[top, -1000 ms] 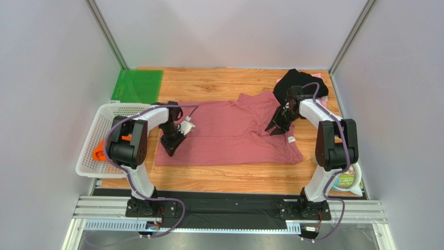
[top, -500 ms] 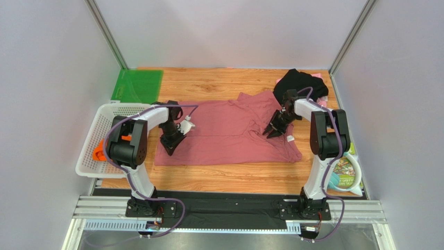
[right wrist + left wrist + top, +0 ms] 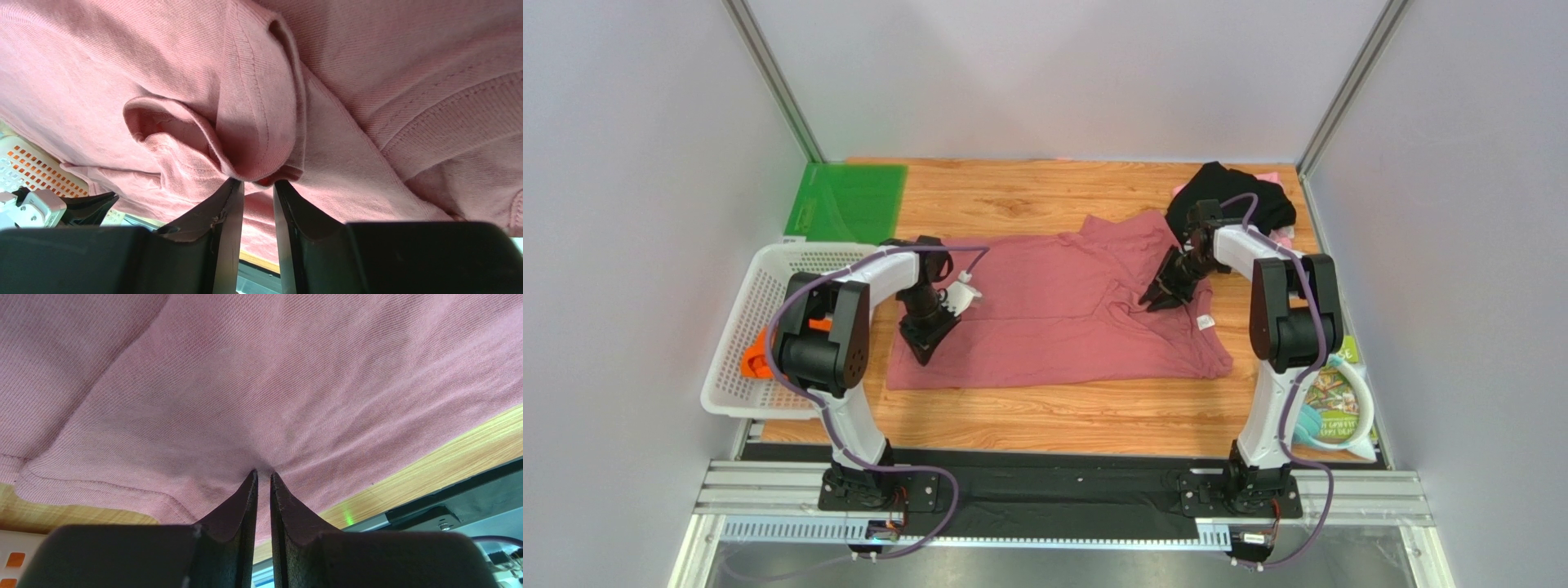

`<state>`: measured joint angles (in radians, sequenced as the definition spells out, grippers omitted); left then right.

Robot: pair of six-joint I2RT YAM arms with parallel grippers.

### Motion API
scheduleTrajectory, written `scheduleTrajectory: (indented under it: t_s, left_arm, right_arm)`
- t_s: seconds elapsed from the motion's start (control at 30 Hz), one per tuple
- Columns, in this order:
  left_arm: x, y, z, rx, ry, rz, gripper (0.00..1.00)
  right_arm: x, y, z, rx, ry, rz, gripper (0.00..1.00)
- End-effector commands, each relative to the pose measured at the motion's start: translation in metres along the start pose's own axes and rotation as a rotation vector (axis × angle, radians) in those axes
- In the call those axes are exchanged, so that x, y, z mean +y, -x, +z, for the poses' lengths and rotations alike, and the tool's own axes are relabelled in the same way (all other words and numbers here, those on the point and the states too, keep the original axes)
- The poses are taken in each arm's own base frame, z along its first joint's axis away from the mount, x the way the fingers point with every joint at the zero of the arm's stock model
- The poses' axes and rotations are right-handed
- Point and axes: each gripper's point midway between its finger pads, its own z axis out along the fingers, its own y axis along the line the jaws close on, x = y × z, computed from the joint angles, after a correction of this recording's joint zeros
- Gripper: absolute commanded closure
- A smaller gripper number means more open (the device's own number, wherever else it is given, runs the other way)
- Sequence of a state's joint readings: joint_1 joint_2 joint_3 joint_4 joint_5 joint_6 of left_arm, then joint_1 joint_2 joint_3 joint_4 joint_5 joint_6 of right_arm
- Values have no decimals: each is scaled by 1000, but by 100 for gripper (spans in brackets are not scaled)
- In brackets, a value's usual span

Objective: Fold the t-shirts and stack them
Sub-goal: Fold the flattened tshirt in 1/3 of the way

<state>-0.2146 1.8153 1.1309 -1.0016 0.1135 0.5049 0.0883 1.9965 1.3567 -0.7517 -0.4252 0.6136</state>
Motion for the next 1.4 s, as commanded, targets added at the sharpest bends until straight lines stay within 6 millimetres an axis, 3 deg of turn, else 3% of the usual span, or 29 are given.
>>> scheduleTrajectory:
  t_s: [0.0, 0.2, 0.37, 0.47, 0.57, 0.67, 0.83, 0.87, 0.93, 0.97, 1.07, 1.2, 1.23, 1.37]
  left_arm:
    - [3, 1, -9, -24, 28, 28, 81]
    - [1, -1, -7, -19, 19, 34, 81]
    - [0, -1, -9, -21, 19, 35, 82]
    - [0, -2, -10, -22, 20, 34, 82]
    - [-2, -3, -8, -18, 9, 30, 82]
    - [-2, -4, -8, -14, 9, 28, 83]
    - [-2, -4, -8, -14, 12, 30, 83]
    - [-3, -4, -8, -14, 9, 31, 83]
    - [-3, -4, -9, -16, 9, 33, 83]
    - [-3, -4, -9, -17, 7, 33, 83]
    - [-3, -3, -9, -20, 8, 35, 84]
    - [-2, -2, -11, -28, 11, 39, 84]
    - [-3, -1, -12, -31, 9, 40, 84]
    - [-2, -4, -13, -27, 17, 44, 84]
  right_arm:
    - [16, 18, -2, -55, 44, -18, 71]
    - [31, 34, 1, -82, 87, -23, 72]
    - [60, 63, 1, -106, 159, -45, 73]
    - [76, 76, 11, -87, 209, -57, 74]
    - [103, 76, 7, -53, 312, -115, 74]
    - [116, 69, -3, -43, 355, -168, 68]
    - [103, 69, -29, -114, 329, -207, 61]
    - [107, 70, -55, -169, 347, -225, 61]
    - [100, 61, -70, -201, 351, -233, 60]
    - [105, 58, -96, -272, 356, -260, 60]
    - [90, 45, -116, -333, 311, -253, 62]
    - [69, 37, -96, -279, 250, -212, 62]
    - [61, 37, -81, -244, 230, -188, 62]
    - [54, 48, -63, -230, 193, -171, 59]
